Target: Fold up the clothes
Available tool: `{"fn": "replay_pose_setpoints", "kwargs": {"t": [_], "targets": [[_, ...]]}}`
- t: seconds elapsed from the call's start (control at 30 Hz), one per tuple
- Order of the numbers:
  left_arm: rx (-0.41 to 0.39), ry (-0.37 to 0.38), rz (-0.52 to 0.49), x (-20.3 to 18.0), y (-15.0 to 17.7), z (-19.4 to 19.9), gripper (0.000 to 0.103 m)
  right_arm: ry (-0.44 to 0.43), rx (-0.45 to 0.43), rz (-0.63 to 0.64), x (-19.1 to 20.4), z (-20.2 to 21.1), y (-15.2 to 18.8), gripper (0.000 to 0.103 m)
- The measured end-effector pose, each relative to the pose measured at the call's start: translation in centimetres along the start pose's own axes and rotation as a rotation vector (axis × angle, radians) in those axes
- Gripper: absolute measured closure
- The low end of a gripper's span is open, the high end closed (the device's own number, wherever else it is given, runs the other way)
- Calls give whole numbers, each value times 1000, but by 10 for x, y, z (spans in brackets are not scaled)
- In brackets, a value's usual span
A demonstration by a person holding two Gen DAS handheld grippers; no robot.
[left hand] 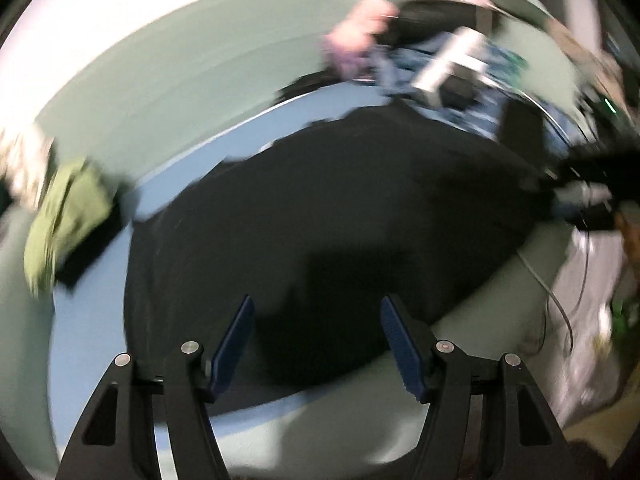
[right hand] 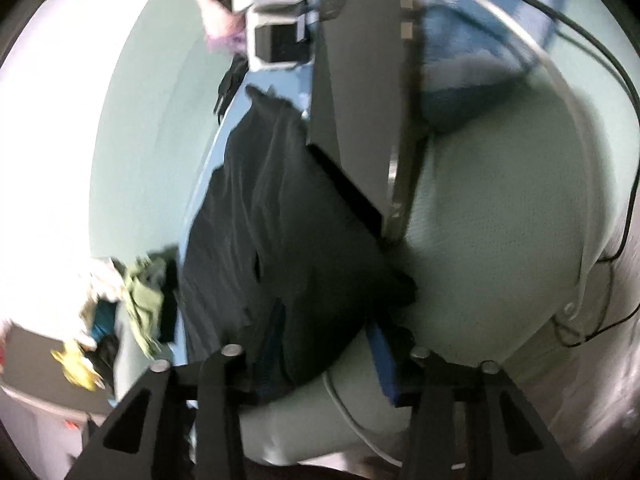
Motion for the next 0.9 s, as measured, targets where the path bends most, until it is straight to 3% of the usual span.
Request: {"fn": "replay_pose_setpoints", "kwargs": {"t": [0.07, 0.13, 0.27, 0.47, 0.6, 0.67, 0.73, 0.8, 0.83, 0.9], "targets": [[-71, -4, -166, -38, -10, 9, 36, -5, -18, -13, -3, 2, 3, 86], [-140, 1, -291, -72, -21, 15, 36, -34, -19, -5, 1, 7, 3, 95], [-263, -1, -456, -129, -39, 20, 36, -107, -16, 16, 13, 18, 2, 99], [-352, -40, -476, -161, -53, 10, 36, -219, 3, 41, 32, 27, -4, 100], [-430, -77, -484, -174, -60, 5, 36, -241, 17, 41, 34, 30, -4, 100], [-427, -108, -504, -183, -62, -5, 37, -244, 21, 46, 34, 31, -3, 100], [-409, -144, -520, -190, -65, -16, 52, -229, 29, 61, 35, 31, -2, 94], [-362, -134, -464, -186, -74, -23, 89, -193, 32, 78, 36, 34, -2, 77], [-311, -87, -373, -175, -83, -25, 93, -182, 30, 89, 36, 37, -2, 65], [-203, 15, -176, -151, -101, -30, 95, -175, 18, 114, 37, 44, -2, 64]]}}
Point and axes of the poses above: each gripper's, at about its wrist camera, not at the fingertips, and z roughly against the way its jaws point, x to its left, y to its underside, the point moved 1 cm from there along -z, roughly the way its jaws point, and after that the axes turned 14 degrees about -y, right-handed, at the moved point
